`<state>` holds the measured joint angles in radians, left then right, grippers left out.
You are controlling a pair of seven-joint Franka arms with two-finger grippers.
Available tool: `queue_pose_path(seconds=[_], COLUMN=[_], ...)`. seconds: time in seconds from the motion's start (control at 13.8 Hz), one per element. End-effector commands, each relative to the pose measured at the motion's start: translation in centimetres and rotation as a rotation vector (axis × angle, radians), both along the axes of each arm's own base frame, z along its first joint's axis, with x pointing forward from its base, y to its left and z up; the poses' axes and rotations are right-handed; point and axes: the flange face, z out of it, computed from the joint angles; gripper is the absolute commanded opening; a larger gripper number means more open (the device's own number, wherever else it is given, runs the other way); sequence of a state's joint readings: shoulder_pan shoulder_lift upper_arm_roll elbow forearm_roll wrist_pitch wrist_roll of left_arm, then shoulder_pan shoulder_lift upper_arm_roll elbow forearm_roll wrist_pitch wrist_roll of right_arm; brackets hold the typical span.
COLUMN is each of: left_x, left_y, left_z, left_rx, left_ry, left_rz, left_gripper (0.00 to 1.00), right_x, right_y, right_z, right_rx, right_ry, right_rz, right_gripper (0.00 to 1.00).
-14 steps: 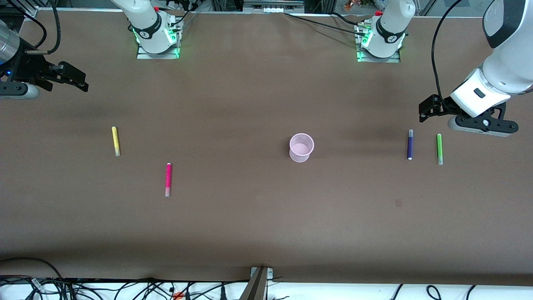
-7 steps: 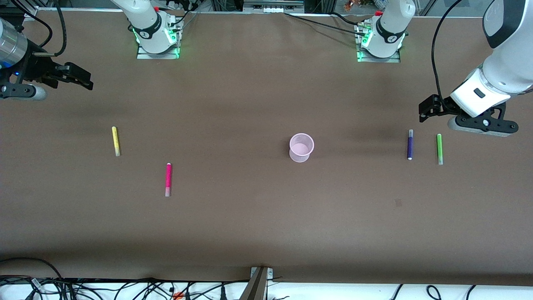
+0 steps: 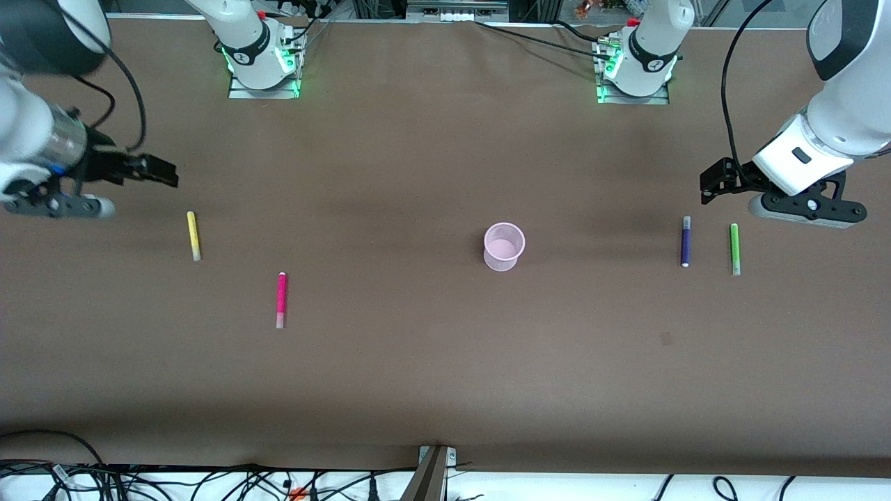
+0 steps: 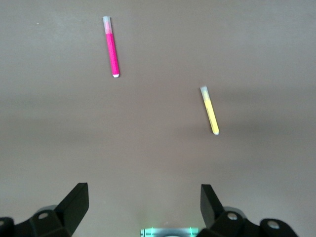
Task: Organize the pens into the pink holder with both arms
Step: 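Reach the right gripper to the pink marker while the left gripper reaches the blue marker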
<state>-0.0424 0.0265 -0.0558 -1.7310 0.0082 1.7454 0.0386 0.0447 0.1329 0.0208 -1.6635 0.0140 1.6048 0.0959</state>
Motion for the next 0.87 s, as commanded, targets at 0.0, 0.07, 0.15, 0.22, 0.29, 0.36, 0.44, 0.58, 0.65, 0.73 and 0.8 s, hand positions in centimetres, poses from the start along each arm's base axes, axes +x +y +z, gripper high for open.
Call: queue_pose_path(seconds=[0.0,0.07,0.15,0.22,0.29,0.36,0.44,0.58,0.65,0.73,0.8], left_x=[0.3,0.3,0.4,0.8,1.3,1.4,1.8,3.0,3.6,4.2,4.4], left_y=[-0.4,-0.3,-0.4,-0.4,-0.3,0.1,0.5,0.9,1.1,1.6,2.1], left_z=[0.5,0.5,0.3,-1.0,-2.5,-3.6,-5.2,-10.0,-12.4,-14.1,-15.9], left_rx=[0.012,0.012,0.01,0.012,0.019,0.024,0.027,0.033,0.034,0.031,0.046], left_ry=[0.005,0.005,0.008,0.032,0.061,0.093,0.128,0.2,0.223,0.207,0.184], left_rz=[0.006,0.008,0.008,0.008,0.004,0.0,0.006,0.015,0.017,0.017,0.014], left_gripper=[1.0,1.0,1.0,1.0,1.0,1.0,1.0,1.0,1.0,1.0,1.0], right_x=[0.6,0.5,0.4,0.5,0.9,1.6,2.3,3.5,3.9,4.2,4.4], right_y=[1.0,1.1,1.1,1.1,1.1,1.2,1.8,3.7,5.4,6.2,6.7], right_z=[-2.4,-4.6,-6.4,-7.8,-10.2,-12.8,-15.5,-20.2,-21.9,-23.6,-25.5], right_rx=[-0.004,0.0,0.004,0.006,0.007,0.011,0.02,0.06,0.065,0.066,0.065], right_ry=[-0.014,-0.036,-0.05,-0.064,-0.063,-0.054,-0.05,-0.078,-0.105,-0.121,-0.14], right_rz=[0.016,0.011,0.007,0.002,-0.007,-0.009,-0.009,-0.043,-0.038,-0.036,-0.049], right_gripper=[1.0,1.0,1.0,0.99,0.99,0.99,0.99,0.99,0.99,0.98,0.97])
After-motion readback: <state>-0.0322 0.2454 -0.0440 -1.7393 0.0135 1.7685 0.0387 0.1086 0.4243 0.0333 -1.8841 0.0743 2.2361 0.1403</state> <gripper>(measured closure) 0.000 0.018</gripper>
